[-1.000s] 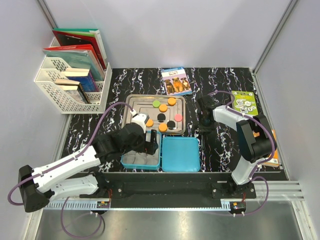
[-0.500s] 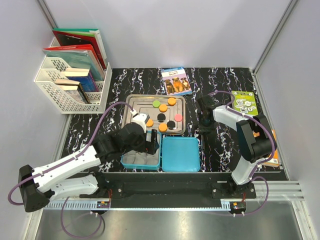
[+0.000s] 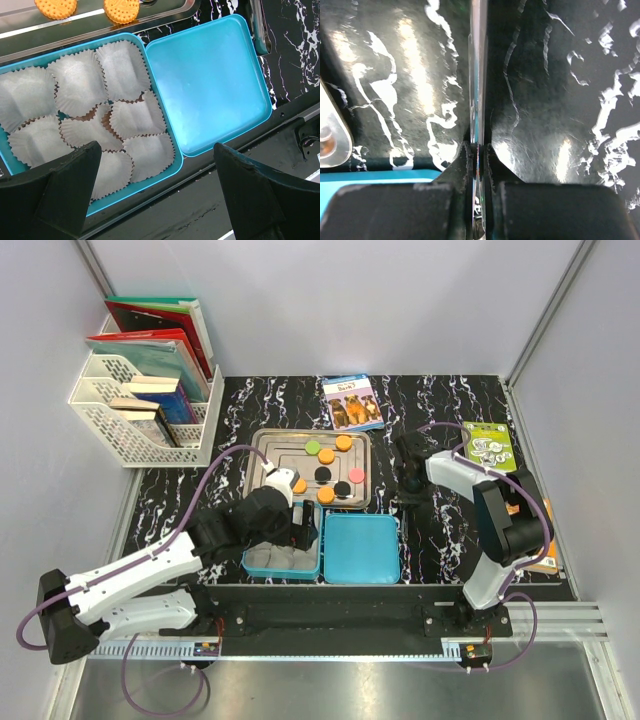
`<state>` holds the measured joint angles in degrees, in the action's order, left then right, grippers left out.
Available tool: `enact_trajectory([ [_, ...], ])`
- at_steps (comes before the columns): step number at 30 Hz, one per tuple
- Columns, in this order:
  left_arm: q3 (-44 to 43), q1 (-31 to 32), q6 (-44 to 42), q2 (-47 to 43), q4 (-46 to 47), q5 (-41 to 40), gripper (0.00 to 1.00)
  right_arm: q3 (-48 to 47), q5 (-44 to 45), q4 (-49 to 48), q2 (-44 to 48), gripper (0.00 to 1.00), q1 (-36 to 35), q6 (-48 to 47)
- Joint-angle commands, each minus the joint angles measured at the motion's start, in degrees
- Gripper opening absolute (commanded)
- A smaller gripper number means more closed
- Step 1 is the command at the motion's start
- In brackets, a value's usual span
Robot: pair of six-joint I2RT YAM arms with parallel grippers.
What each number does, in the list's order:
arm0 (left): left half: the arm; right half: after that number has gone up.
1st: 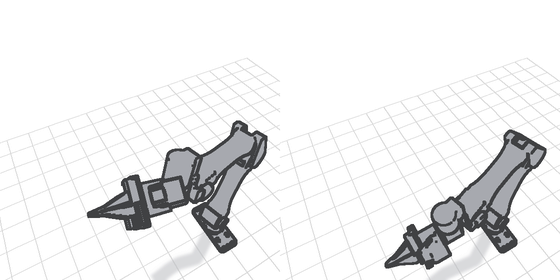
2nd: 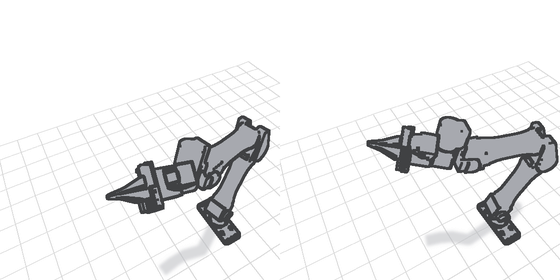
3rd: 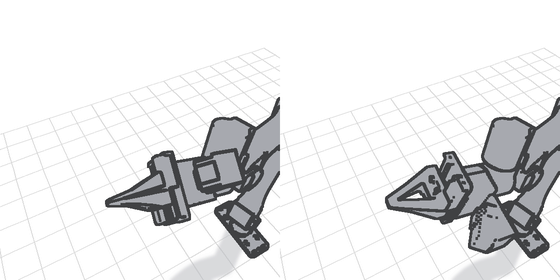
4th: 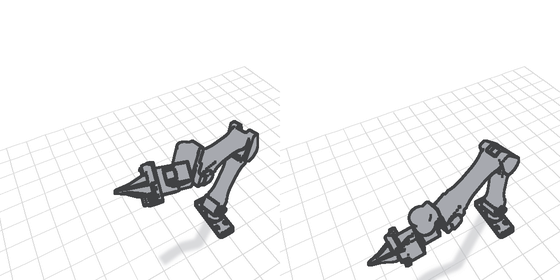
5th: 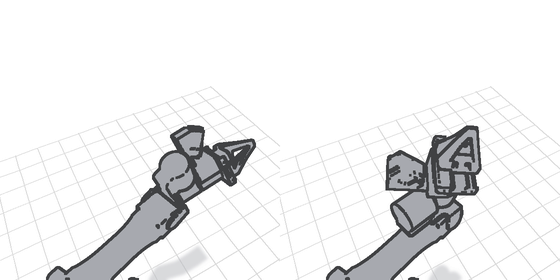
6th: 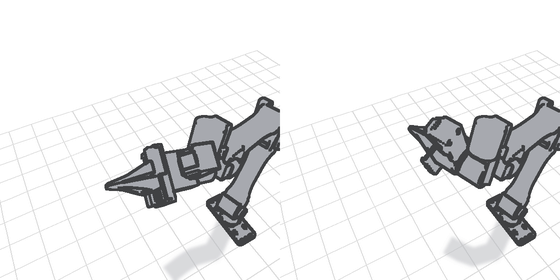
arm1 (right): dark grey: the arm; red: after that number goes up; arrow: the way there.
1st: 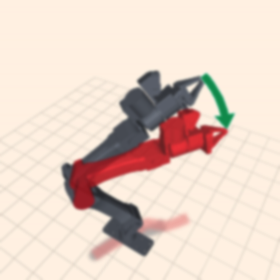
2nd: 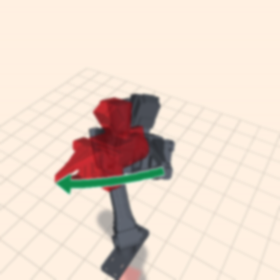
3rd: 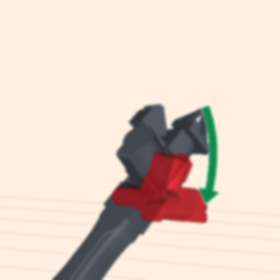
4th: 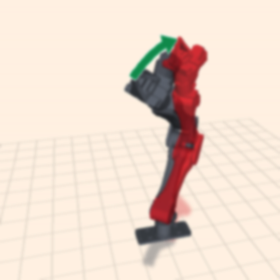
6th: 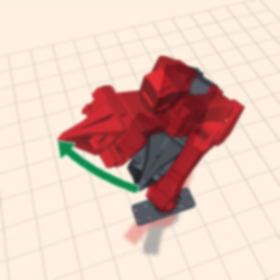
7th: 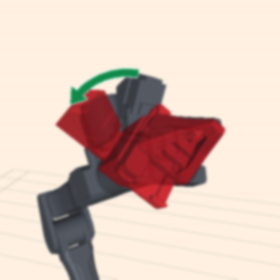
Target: Pack the cookies
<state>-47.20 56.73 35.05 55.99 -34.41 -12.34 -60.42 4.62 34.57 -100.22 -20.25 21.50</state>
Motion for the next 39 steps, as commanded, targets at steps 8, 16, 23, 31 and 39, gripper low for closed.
enact_trajectory([
  [8, -0.1, 0.0, 1.1, -1.1, 2.5, 1.0, 0.99, -24.5, -0.3, 22.5, 8.9, 0.0, -5.7, 4.4],
  [16, 0.2, -0.1, 2.8, -1.7, 2.8, -0.1, 0.99, -41.5, -1.5, 33.1, 7.9, 0.0, -8.1, 4.0],
  [23, -0.3, -0.1, 4.4, -1.8, 5.8, -0.6, 0.99, -38.0, -6.5, 28.0, 12.2, 0.0, -8.1, 7.9],
  [31, -3.5, -0.1, 3.4, -2.9, 2.5, -5.1, 0.99, -44.7, -2.5, 34.9, 5.6, 0.0, -8.1, 4.2],
  [39, -1.4, -0.1, 4.5, -8.8, -1.0, -8.3, 0.99, -43.7, -9.0, 36.2, 1.3, 0.0, -8.2, 2.0],
])
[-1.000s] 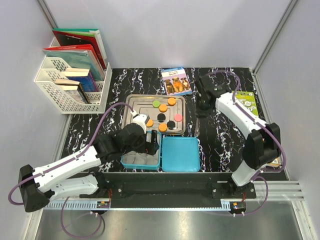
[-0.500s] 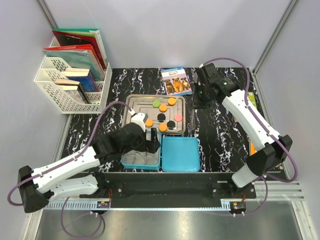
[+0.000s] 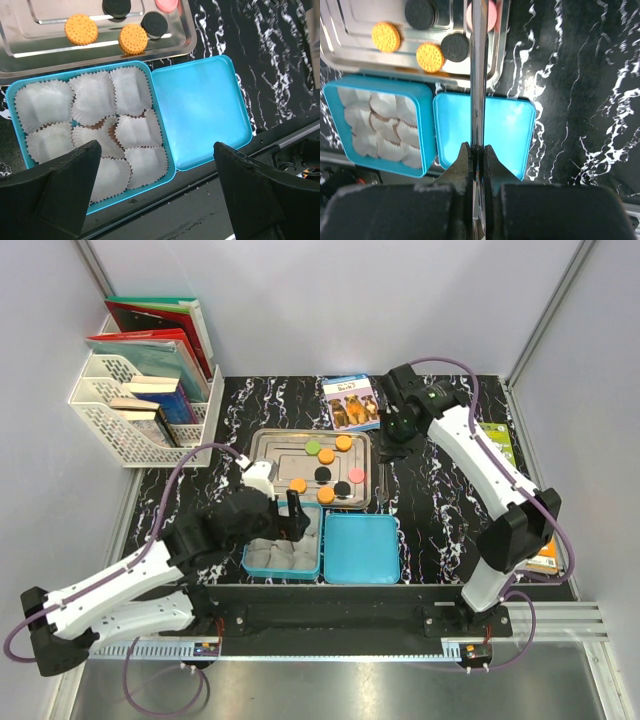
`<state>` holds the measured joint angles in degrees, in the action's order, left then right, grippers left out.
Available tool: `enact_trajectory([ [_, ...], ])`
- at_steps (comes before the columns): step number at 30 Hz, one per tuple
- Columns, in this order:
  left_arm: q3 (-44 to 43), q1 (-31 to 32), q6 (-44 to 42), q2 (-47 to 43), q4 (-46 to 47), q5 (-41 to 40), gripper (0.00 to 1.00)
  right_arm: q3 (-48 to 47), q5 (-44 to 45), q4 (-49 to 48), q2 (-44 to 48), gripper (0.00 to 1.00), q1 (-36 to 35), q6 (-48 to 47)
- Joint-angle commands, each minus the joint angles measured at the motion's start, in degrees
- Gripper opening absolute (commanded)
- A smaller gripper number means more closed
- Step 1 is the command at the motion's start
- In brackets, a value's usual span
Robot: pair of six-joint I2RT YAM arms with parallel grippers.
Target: Pack the cookies
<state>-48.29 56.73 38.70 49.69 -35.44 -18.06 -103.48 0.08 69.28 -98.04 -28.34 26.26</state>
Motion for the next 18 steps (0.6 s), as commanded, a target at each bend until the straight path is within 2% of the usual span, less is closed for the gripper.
enact_trajectory([
  [1, 0.1, -0.1, 1.2, -2.7, 0.2, -2.3, 0.99, 0.3, -6.3, 1.5, -1.8, 0.0, -0.3, -3.1],
  [10, 3.5, -0.1, 2.9, -3.6, 0.2, -1.1, 0.99, 12.0, -6.3, -6.3, -1.4, 0.0, -1.9, -4.4],
  [18, 4.1, -0.1, 3.2, -4.7, -0.2, -1.3, 0.99, 9.9, -1.6, -6.9, -5.9, 0.01, -3.2, -5.9],
])
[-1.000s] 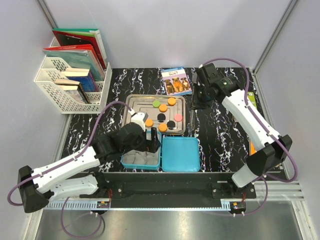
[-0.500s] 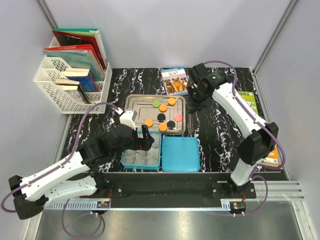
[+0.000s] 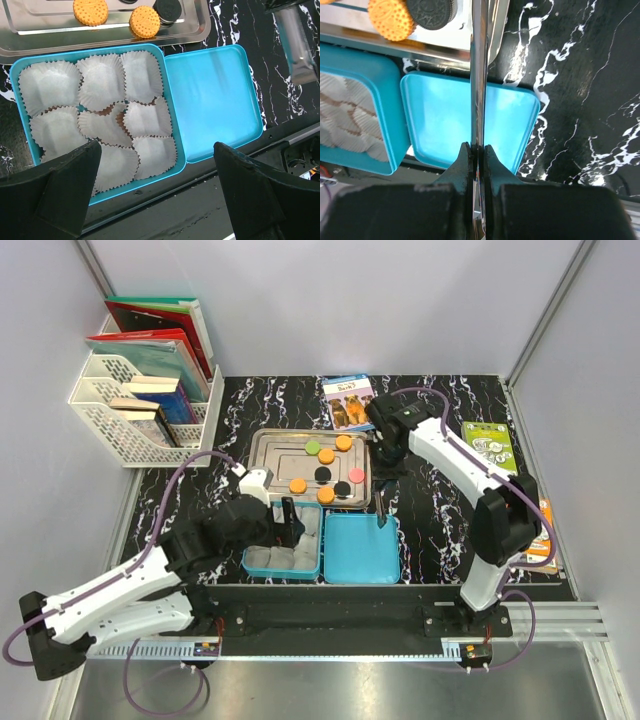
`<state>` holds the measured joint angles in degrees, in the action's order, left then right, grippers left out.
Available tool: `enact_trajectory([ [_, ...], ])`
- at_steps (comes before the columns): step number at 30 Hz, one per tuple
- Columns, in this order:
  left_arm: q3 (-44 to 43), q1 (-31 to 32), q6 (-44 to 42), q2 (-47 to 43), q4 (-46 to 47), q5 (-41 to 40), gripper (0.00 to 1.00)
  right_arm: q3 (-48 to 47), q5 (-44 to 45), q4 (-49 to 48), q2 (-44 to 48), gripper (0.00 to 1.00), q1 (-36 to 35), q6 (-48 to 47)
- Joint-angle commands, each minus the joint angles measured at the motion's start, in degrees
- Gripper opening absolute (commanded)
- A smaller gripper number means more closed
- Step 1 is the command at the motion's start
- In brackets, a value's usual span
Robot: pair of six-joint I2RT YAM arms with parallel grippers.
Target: Pack the cookies
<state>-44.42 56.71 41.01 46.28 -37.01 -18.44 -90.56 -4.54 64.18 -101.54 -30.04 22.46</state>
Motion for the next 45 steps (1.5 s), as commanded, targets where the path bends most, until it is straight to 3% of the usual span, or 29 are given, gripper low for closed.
enact_trajectory([
  [1, 0.4, -0.1, 1.0, -1.5, 1.2, -0.9, 0.99, -4.3, 3.5, -1.7, -3.0, 0.02, -1.9, -2.2],
  [10, 1.4, -0.1, 1.7, -2.2, 0.4, -1.3, 0.99, -13.3, 7.2, 0.4, -13.0, 0.19, -3.4, -5.1],
  [12, 1.6, -0.1, 1.8, -2.4, 0.2, -1.5, 0.99, -13.5, 7.0, 0.3, -14.1, 0.27, -3.3, -5.6],
  [16, 2.1, 0.0, 2.0, -2.6, 0.0, -2.0, 0.99, -12.5, 6.2, 0.3, -14.0, 0.29, -3.6, -6.2],
  [19, 2.1, -0.1, 1.9, -2.2, 0.1, -2.0, 0.99, -10.3, 5.7, 0.0, -12.6, 0.36, -4.5, -6.2],
  [32, 2.6, -0.1, 2.1, 1.3, 1.3, -1.4, 0.99, 4.3, 4.3, -2.1, -0.5, 0.41, -10.1, -2.0],
  [45, 2.9, -0.1, 2.0, 1.4, 1.6, -1.1, 0.99, 3.0, 5.4, -0.8, 0.8, 0.42, -10.2, -1.9],
])
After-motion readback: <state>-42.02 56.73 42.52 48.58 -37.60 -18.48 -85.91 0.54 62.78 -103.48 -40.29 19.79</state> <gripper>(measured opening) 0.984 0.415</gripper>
